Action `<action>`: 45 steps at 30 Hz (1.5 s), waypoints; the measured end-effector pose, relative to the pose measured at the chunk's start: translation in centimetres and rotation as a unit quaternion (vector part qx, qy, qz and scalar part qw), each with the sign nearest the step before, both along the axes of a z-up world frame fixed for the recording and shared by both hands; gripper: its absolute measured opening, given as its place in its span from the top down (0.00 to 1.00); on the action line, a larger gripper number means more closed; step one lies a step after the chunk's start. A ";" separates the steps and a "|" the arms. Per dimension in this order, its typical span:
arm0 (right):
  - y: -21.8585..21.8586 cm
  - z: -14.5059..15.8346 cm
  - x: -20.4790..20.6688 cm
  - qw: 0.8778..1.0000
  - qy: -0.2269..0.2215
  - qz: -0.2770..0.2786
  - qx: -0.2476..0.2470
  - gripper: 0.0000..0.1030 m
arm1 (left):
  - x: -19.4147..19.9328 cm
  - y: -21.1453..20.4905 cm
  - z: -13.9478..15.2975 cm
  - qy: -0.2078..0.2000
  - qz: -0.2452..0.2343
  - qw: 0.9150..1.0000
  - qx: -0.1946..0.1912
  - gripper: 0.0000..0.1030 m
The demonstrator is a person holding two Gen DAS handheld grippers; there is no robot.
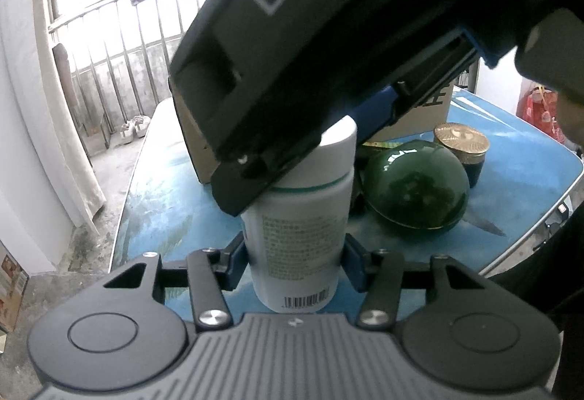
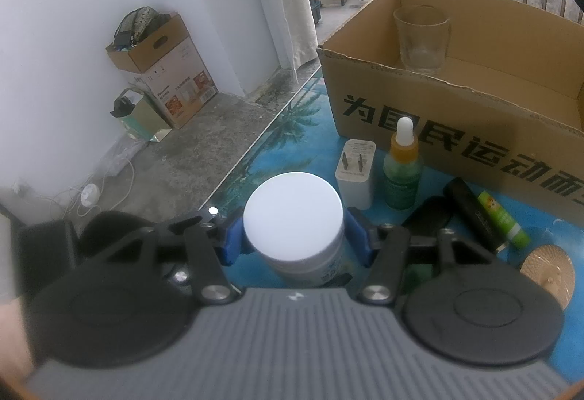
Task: Organize rigid objects
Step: 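Close the left tool around the white supplement bottle, then lift the white bottle with the left tool and carry it into the box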
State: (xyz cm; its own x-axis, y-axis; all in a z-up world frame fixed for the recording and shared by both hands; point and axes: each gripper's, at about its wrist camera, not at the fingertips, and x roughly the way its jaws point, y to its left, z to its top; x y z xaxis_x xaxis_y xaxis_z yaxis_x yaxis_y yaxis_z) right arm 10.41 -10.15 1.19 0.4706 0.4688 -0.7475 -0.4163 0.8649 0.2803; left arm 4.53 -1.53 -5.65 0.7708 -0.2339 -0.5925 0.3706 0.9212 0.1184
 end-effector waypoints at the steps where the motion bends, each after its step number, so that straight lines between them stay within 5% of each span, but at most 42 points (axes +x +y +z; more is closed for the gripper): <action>1: 0.0 0.0 0.0 1.000 0.000 0.000 0.000 0.46 | 0.0 0.0 0.0 -0.001 0.000 1.000 0.000 0.47; 29: 0.1 1.1 -0.5 1.000 -0.016 0.001 0.009 0.46 | -1.2 -0.1 0.8 -0.024 0.010 1.000 0.003 0.47; 45: -1.1 11.8 -2.9 0.991 -0.137 0.001 0.013 0.48 | 0.4 -2.2 11.4 -0.120 -0.018 0.992 0.038 0.47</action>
